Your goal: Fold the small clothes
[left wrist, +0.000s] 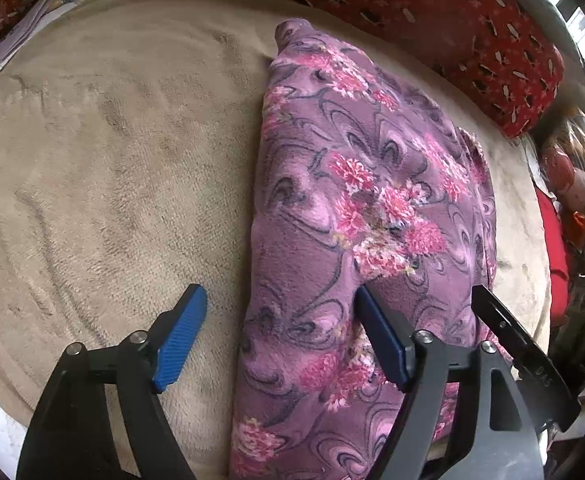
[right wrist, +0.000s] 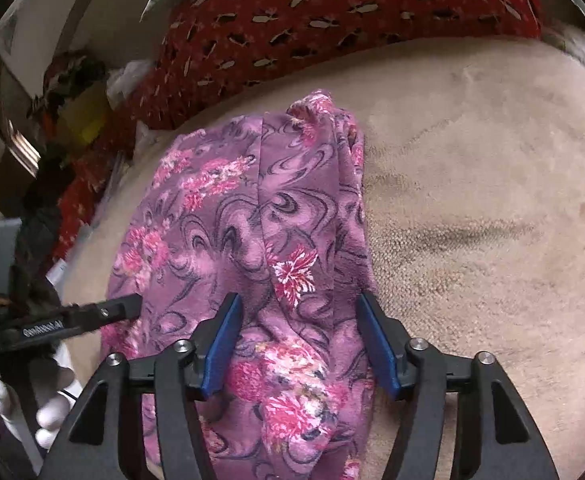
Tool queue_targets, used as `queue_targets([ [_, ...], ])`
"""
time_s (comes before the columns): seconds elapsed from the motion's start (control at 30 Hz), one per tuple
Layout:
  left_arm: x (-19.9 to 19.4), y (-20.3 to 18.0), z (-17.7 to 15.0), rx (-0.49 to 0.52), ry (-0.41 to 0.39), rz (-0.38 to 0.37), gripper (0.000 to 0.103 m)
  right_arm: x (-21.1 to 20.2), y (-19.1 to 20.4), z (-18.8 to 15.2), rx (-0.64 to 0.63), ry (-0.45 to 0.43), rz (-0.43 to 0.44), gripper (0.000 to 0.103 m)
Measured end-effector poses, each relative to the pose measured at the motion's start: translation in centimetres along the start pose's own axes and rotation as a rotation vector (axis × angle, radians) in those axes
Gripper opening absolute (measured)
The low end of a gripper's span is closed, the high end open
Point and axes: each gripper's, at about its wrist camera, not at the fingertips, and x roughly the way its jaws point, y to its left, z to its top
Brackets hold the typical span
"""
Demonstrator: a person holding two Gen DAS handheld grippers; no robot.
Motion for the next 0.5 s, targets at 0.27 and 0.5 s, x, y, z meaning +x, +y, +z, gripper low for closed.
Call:
queue_targets([
  [0.27, 0.0, 0.7, 0.0, -0.006, 0.007, -0.028, 0.080, 0.5, 0.1, 0.3, 0.050, -0.015, 0.077, 0.085],
  [0.5, -1.3, 3.6, 2.8, -0.086, 0.001, -0.145, 0.079, 0.0, 0.6, 4.0, 0.058, 0.058, 0.005, 0.083],
])
